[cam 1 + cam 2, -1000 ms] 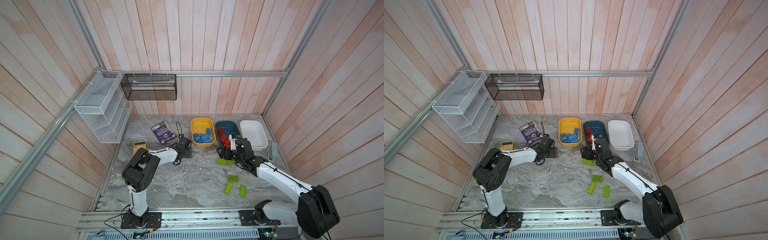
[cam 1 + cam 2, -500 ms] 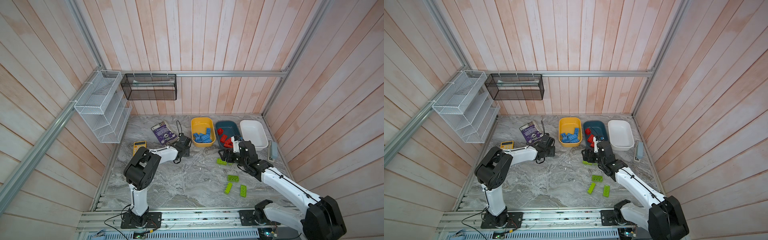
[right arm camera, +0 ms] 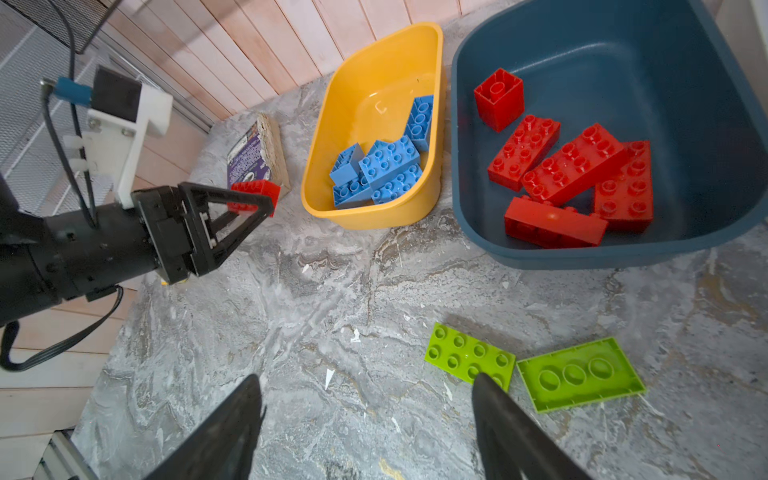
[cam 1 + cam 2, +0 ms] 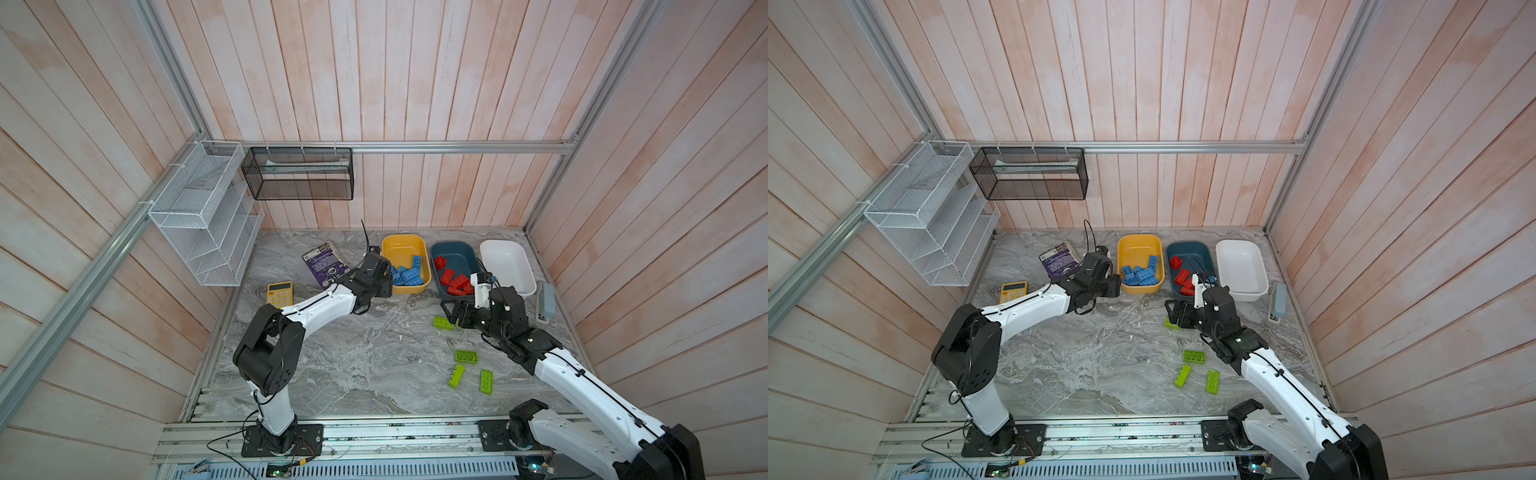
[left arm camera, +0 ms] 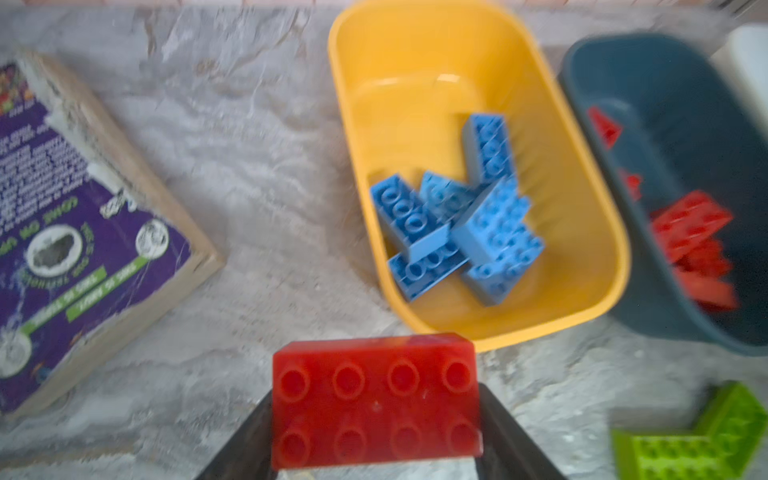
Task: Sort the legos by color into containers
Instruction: 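Carry the red brick to the teal tub and release it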
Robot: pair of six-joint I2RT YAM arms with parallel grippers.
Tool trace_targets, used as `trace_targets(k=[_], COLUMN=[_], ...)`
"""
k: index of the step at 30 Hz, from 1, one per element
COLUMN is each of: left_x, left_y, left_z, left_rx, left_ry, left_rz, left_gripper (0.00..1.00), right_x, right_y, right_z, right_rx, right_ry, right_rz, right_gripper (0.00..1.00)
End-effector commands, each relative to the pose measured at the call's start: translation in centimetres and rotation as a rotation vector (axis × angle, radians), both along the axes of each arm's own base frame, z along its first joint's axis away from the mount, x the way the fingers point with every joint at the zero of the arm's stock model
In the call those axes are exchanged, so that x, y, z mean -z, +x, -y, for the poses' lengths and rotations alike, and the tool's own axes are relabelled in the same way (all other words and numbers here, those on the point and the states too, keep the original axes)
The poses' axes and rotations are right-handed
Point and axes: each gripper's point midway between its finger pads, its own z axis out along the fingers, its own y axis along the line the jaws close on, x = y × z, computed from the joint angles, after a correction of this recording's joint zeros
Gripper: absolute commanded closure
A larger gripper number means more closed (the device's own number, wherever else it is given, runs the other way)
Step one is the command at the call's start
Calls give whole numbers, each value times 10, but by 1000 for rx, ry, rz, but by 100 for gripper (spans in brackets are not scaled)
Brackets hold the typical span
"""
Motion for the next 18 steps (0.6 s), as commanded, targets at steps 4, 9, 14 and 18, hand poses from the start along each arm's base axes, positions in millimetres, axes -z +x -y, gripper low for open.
trace_targets(k=[4,9,14,18], left_x=[-47,-52,-46,-31], left_y=[26,46,57,62], left_z=[63,118,175,205], left_rx=[139,230,308,353], left_ry=[-112,-185,-266,-324], left_rz=[73,55,21,-5], left_gripper=[48,48,48,47], right_x=[-42,-45,-38,-39], right_y=[-8,-11,-12,-14], right_z=[-15,-12,-9,-4], right_rx=[-97,-98,-97,-88], right_ry=[80,61,24,3], right_rz=[118,132,115,124], right_gripper=[21,21,21,20])
